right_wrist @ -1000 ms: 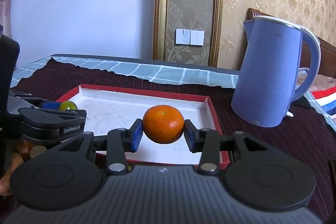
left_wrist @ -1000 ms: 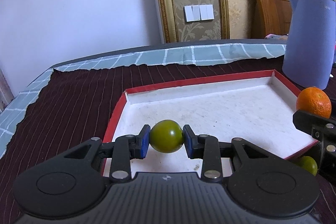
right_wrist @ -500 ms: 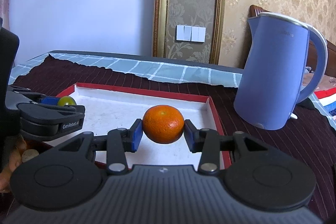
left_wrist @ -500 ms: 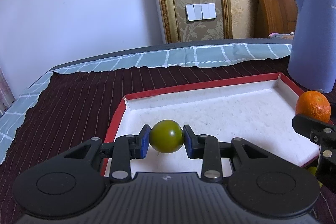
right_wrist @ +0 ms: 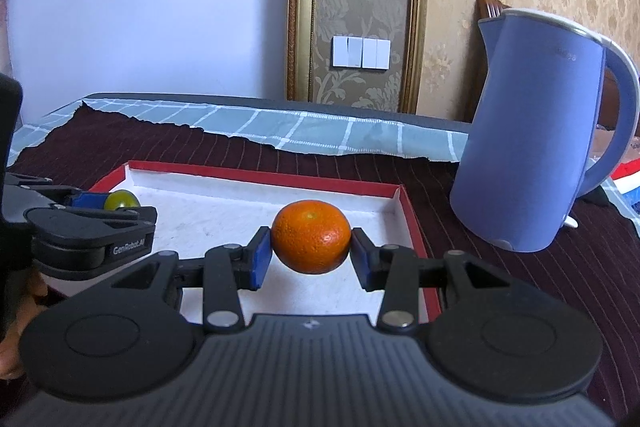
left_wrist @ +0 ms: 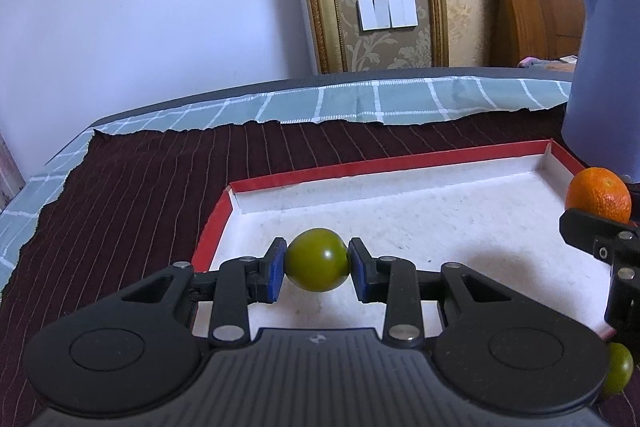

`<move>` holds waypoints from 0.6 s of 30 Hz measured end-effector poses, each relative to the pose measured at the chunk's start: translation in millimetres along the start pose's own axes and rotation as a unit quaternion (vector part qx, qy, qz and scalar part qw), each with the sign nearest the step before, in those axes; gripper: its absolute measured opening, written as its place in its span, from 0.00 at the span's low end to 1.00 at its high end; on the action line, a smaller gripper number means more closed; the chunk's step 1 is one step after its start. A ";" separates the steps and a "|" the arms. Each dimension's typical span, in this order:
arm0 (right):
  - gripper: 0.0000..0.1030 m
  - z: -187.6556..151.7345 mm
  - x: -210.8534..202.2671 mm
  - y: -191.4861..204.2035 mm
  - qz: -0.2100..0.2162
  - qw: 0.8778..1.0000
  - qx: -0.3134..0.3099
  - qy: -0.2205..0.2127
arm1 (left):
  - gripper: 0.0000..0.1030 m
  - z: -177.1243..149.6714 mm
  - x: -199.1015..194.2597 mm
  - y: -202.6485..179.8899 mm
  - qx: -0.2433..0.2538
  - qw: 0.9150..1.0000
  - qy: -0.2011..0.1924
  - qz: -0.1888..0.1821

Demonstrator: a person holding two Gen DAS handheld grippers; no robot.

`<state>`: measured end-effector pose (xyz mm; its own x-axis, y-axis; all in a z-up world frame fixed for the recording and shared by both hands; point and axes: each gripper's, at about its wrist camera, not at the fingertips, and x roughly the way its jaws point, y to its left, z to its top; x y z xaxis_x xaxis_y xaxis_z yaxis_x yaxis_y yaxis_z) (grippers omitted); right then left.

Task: Organize fruits
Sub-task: 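Carry the lime over the red tray with the left gripper while the right carries the orange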

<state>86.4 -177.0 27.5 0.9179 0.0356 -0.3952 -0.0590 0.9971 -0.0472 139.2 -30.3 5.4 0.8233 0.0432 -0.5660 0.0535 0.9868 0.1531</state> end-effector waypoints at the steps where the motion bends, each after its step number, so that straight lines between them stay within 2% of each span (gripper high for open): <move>1: 0.39 1.2 2.5 -0.5 -0.001 1.000 0.001 0.001 | 0.32 0.7 1.7 0.3 -0.001 1.000 0.001 0.000; 18: 0.39 13.8 32.2 -2.9 -0.004 1.000 -0.005 0.023 | 0.32 12.8 22.7 -3.2 0.003 1.000 0.009 0.012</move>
<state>121.5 -177.9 27.5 0.8989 0.0245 -0.4374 -0.0566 0.9966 -0.0604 165.0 -34.5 2.4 0.8140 0.0698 -0.5766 0.0373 0.9844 0.1719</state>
